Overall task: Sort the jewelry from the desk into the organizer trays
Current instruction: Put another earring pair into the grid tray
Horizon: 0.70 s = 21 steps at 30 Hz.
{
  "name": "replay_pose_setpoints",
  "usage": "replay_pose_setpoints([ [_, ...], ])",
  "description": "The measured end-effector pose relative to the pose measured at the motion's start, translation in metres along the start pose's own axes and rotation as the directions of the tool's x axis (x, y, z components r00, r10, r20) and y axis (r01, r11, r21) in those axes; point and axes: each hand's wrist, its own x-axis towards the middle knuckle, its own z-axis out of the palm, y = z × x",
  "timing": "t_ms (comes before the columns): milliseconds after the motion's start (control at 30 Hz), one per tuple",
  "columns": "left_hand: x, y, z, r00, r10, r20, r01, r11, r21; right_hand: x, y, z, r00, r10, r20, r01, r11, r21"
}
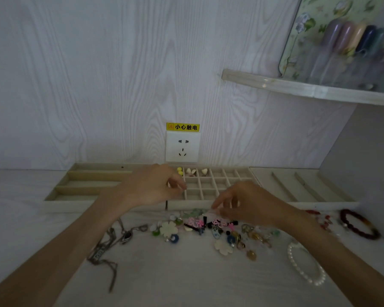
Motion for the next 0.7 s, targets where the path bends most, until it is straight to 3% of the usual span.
replay_pose_setpoints([
  [200, -0.039, -0.003, 0.005, 0.994, 0.031, 0.109, -0.024, 0.998, -0.062, -0.026, -0.018, 0.007, 0.993, -0.066, 0.099, 0.074, 0.995, -0.069],
  [400, -0.061, -0.001, 0.023, 0.990, -0.026, 0.138, 0.021, 0.999, 0.042, -0.042, -0.011, 0.012, 0.985, -0.002, 0.175, 0.023, 0.993, -0.119],
  [500, -0.064, 0.001, 0.025, 0.994, -0.073, 0.075, 0.065, 0.992, 0.106, -0.046, -0.010, 0.014, 0.996, 0.018, 0.085, 0.000, 0.979, -0.205],
  [700, -0.063, 0.003, 0.021, 0.993, -0.116, -0.003, 0.115, 0.978, 0.175, -0.021, -0.043, 0.035, 0.986, -0.070, -0.152, 0.054, 0.992, -0.111],
])
